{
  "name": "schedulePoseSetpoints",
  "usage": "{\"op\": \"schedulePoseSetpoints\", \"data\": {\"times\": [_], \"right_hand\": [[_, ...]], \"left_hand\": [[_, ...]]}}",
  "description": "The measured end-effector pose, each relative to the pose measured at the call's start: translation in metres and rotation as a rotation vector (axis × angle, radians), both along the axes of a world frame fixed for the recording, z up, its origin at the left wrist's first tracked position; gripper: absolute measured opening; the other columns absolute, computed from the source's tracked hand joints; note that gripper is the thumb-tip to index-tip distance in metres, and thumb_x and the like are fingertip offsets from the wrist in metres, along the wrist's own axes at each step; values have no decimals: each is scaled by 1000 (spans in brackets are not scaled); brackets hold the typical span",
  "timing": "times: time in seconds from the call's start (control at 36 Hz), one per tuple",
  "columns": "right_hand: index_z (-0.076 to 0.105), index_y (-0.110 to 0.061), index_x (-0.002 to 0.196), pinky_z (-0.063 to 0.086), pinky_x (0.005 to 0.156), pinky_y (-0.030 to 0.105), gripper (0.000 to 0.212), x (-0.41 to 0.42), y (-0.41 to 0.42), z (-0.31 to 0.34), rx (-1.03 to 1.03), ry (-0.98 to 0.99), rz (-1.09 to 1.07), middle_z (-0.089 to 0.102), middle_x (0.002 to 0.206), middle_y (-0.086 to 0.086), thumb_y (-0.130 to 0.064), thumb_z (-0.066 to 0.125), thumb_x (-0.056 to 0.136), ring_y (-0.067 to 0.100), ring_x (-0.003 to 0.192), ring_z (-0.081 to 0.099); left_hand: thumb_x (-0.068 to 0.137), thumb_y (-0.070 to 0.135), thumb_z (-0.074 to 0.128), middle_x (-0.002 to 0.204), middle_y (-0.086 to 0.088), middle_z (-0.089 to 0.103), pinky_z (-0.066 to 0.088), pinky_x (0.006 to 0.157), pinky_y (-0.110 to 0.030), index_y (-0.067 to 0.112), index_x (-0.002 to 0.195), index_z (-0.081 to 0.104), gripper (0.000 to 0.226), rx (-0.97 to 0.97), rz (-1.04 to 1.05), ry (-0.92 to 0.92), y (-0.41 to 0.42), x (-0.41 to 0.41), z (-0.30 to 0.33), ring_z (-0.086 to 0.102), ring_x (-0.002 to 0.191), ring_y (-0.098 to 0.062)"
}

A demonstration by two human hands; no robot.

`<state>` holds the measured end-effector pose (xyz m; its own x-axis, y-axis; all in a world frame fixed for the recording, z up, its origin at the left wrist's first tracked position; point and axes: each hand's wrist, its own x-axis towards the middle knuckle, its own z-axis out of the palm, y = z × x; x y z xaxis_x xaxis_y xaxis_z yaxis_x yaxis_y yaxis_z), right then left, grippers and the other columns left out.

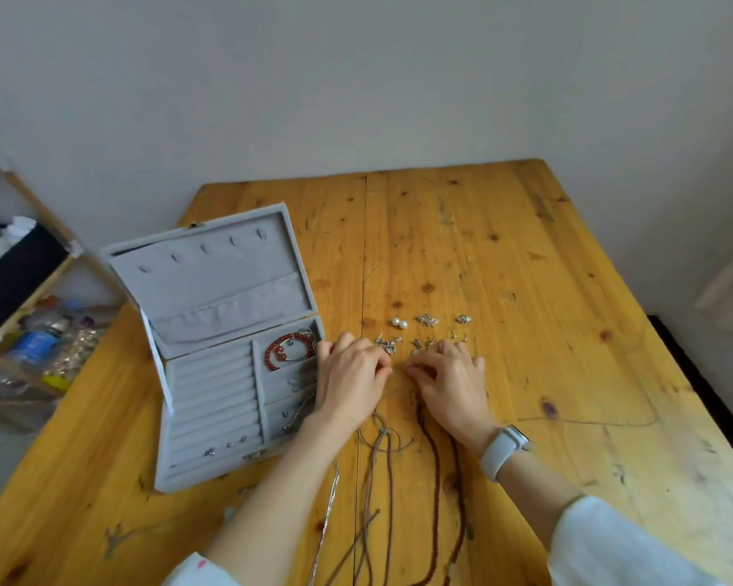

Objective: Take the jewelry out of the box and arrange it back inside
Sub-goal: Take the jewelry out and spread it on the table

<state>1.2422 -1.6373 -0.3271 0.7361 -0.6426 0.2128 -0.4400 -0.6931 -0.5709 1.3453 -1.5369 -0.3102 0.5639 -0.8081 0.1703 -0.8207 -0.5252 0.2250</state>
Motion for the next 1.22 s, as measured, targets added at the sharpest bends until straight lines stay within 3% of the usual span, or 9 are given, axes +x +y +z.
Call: {"op": "schedulePoseSetpoints", "data": {"times": [0.14, 0.31, 0.42, 0.5, 0.67, 0.78, 0.92, 1.03, 1.22], "right_hand": [[67, -22, 106, 26, 75, 32, 21, -5, 3, 4, 50, -63, -5, 49, 88, -8, -24, 53, 91, 12, 89, 40], [67, -16, 102, 40, 83, 40, 18, -10, 22, 15, 113, -161, 28, 50, 86, -5, -12, 55, 88, 15, 88, 45], [68, -15, 99, 45, 81, 41, 19, 2, 52, 21, 131, -205, 125, 50, 90, -2, -7, 58, 85, 16, 89, 49], [68, -16, 99, 44, 80, 39, 17, 16, 81, 25, 96, -165, 261, 49, 92, -3, -10, 58, 86, 20, 91, 49], [70, -21, 105, 36, 79, 37, 20, 53, 132, 31, -34, -39, 470, 56, 93, 5, -21, 58, 88, 25, 93, 48], [68, -26, 108, 31, 82, 38, 26, 76, 158, 29, -110, 54, 570, 55, 99, 7, -29, 51, 89, 30, 99, 47], [63, -36, 112, 26, 87, 34, 26, 88, 164, 35, -179, 243, 615, 50, 107, 2, -32, 48, 92, 23, 109, 40], [66, -32, 108, 25, 86, 35, 24, 93, 162, 41, -184, 299, 640, 53, 110, 2, -29, 50, 91, 23, 110, 41], [66, -22, 94, 29, 89, 40, 17, 108, 164, 46, -190, 425, 649, 62, 106, 0, -32, 54, 87, 22, 107, 43]], "left_hand": [[90, 35, 54, 115, 12, 57, 21, 89, -31, 28, 109, 63, 22, -97, 61, 38, 17, -1, 6, 41, 111, -12], [77, 17, 69, 93, 5, 62, 28, 78, -34, 22, 87, 69, 12, -341, 181, 0, 74, -2, -2, 52, 93, -17], [76, 26, 53, 86, 5, 63, 27, 71, -33, 23, 82, 69, 18, -393, 308, -46, 123, 3, -11, 48, 85, -14], [77, 31, 44, 84, 6, 64, 33, 71, -34, 24, 83, 70, 28, -360, 414, -75, 162, 10, -15, 56, 83, -19], [72, 23, 56, 89, 5, 65, 37, 73, -37, 22, 86, 72, 21, -315, 565, -55, 207, 23, -15, 56, 87, -23], [73, 24, 55, 90, 11, 65, 37, 74, -35, 23, 82, 72, 18, -295, 545, -48, 219, 23, -15, 58, 86, -19], [77, 24, 56, 95, 12, 64, 36, 74, -35, 24, 84, 71, 17, -324, 536, 6, 221, 21, -16, 59, 88, -18], [78, 17, 67, 97, 10, 64, 34, 74, -35, 22, 86, 71, 11, -319, 524, 28, 221, 20, -16, 57, 90, -19], [81, 20, 64, 99, 10, 63, 32, 75, -36, 23, 89, 71, 10, -282, 525, 47, 221, 23, -10, 53, 95, -19]]}}
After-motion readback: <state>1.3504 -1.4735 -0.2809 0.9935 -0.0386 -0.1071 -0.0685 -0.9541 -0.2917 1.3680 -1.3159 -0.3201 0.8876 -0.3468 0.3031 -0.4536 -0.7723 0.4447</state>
